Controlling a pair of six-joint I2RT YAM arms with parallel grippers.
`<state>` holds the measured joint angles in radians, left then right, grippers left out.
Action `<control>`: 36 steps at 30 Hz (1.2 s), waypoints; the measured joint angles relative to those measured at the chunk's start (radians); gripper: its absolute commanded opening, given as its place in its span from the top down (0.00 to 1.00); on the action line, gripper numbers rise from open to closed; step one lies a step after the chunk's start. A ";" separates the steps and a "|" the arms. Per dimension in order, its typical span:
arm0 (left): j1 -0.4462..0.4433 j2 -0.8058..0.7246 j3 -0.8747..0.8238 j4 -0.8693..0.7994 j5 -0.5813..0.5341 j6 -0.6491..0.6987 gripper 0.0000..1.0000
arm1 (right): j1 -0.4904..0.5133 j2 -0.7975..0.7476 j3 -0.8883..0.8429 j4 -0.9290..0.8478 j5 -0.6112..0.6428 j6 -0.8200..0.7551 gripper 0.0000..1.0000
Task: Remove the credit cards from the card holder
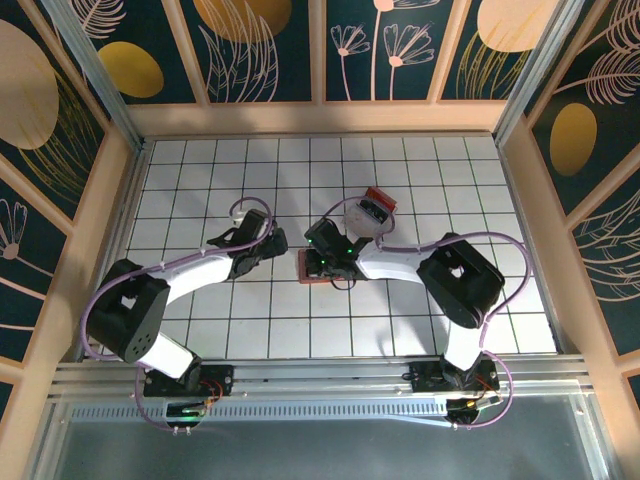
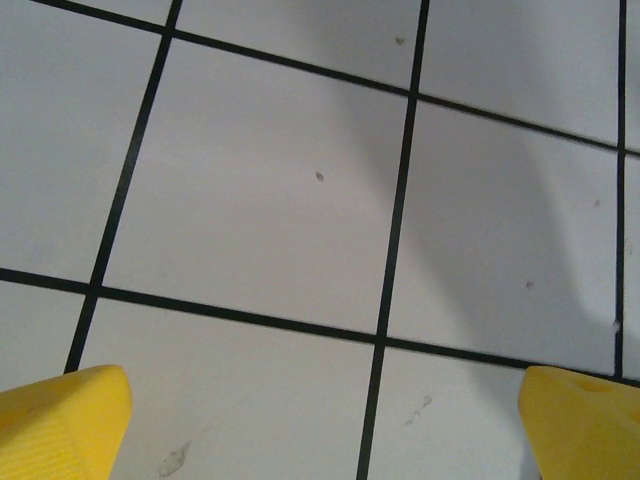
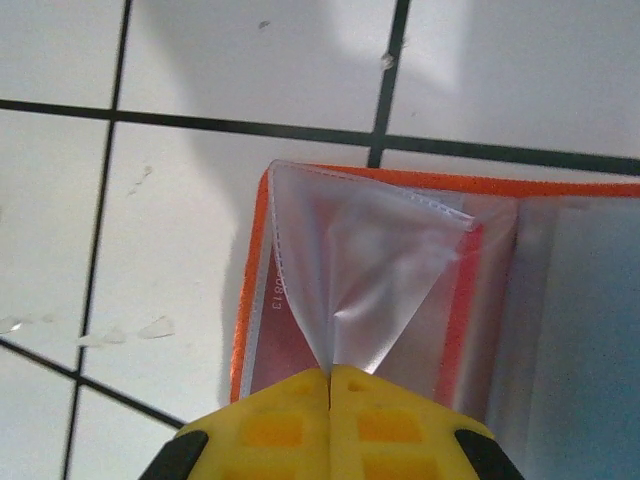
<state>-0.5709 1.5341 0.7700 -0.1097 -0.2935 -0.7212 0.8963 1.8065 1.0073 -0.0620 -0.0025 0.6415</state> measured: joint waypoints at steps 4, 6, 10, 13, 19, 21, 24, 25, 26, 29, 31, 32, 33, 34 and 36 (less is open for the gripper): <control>-0.071 0.029 0.024 -0.036 -0.023 0.017 0.01 | 0.000 -0.009 -0.005 0.014 -0.023 0.034 0.96; -0.100 0.059 0.039 -0.041 -0.023 0.022 0.01 | 0.000 -0.009 -0.005 0.015 -0.026 0.046 0.95; -0.126 0.108 0.050 -0.045 -0.013 0.026 0.01 | 0.000 -0.009 -0.010 0.018 -0.026 0.057 0.96; -0.127 0.124 0.050 -0.048 0.000 0.031 0.01 | 0.000 -0.014 -0.015 0.024 -0.026 0.066 0.96; -0.128 0.162 0.051 -0.043 0.004 0.041 0.01 | -0.001 -0.018 -0.023 0.036 -0.026 0.076 0.96; -0.130 0.166 0.051 -0.040 -0.002 0.041 0.01 | -0.001 -0.018 -0.028 0.040 -0.026 0.079 0.95; -0.132 0.168 0.051 -0.040 -0.007 0.041 0.01 | -0.003 -0.022 -0.038 0.051 -0.025 0.083 0.94; -0.132 0.168 0.051 -0.040 -0.008 0.041 0.01 | -0.003 -0.026 -0.042 0.053 -0.024 0.086 0.92; -0.133 0.168 0.051 -0.040 -0.010 0.040 0.01 | -0.004 -0.032 -0.047 0.054 -0.021 0.091 0.90; -0.133 0.169 0.051 -0.040 -0.011 0.040 0.01 | -0.004 -0.069 -0.064 0.048 0.006 0.100 0.86; -0.133 0.169 0.051 -0.039 -0.011 0.040 0.01 | -0.004 -0.099 -0.074 0.034 0.033 0.102 0.84; -0.133 0.170 0.051 -0.037 -0.013 0.039 0.01 | -0.005 -0.112 -0.078 0.026 0.047 0.102 0.83; -0.133 0.171 0.051 -0.036 -0.014 0.037 0.01 | -0.005 -0.125 -0.082 0.018 0.061 0.102 0.82; -0.134 0.171 0.051 -0.036 -0.016 0.037 0.01 | -0.005 -0.135 -0.086 0.011 0.073 0.103 0.81; -0.135 0.172 0.051 -0.035 -0.020 0.036 0.01 | -0.005 -0.151 -0.089 -0.010 0.097 0.105 0.80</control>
<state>-0.7063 1.7061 0.8211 -0.1448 -0.3134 -0.6849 0.8913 1.6550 0.9180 -0.0723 0.0944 0.7464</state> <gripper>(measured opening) 0.988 0.195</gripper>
